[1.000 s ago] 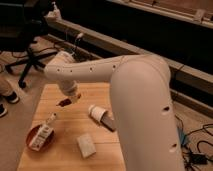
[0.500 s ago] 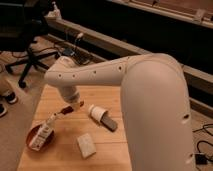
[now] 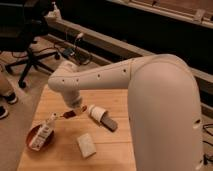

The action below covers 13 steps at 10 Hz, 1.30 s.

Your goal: Place the pepper on the white sponge

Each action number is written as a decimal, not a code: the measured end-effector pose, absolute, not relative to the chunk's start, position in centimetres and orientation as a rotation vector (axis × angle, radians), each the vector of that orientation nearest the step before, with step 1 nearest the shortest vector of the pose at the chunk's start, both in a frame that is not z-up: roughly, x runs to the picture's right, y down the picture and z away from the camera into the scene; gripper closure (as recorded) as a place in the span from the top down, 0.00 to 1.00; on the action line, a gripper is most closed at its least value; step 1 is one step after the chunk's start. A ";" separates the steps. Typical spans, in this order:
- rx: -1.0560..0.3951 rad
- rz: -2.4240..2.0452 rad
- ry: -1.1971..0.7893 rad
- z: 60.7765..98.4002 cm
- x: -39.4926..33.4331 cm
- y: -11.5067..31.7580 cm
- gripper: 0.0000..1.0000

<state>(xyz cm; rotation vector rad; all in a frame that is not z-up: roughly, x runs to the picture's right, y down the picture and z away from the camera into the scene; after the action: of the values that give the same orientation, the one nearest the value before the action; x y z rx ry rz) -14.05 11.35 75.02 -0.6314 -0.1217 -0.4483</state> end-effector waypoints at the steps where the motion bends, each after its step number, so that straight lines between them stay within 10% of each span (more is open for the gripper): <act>1: -0.632 -0.429 -0.118 75.0 -13.7 11.8 0.00; 13: -0.708 -0.327 -0.031 73.2 -9.7 19.1 0.00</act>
<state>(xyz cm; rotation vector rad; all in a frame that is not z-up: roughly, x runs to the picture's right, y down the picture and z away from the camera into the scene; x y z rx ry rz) -9.72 19.07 73.19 -0.7078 -0.0312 -0.3265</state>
